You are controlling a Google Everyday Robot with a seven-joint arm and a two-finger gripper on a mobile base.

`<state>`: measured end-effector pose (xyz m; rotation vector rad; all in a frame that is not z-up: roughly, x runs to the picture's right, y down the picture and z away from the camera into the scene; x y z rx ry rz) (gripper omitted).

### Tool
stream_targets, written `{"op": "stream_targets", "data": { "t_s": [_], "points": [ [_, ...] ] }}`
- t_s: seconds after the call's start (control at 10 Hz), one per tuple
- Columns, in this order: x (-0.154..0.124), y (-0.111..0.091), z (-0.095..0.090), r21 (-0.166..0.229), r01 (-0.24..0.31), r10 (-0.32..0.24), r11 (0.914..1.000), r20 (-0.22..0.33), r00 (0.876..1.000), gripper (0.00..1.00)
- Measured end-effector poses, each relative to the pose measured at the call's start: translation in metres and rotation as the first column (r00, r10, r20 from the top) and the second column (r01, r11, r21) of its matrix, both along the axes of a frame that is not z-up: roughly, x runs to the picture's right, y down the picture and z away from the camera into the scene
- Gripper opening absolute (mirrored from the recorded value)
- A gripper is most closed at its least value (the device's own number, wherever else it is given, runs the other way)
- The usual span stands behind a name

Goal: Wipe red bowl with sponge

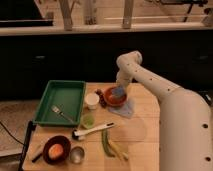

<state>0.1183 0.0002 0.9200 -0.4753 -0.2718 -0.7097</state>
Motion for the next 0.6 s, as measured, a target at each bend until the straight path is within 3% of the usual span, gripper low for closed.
{"op": "stream_targets", "data": {
  "t_s": [0.6],
  "points": [
    [-0.0095, 0.0064, 0.0016, -0.018, 0.025, -0.025, 0.9995, 0.032, 0.999, 0.01]
  ]
}}
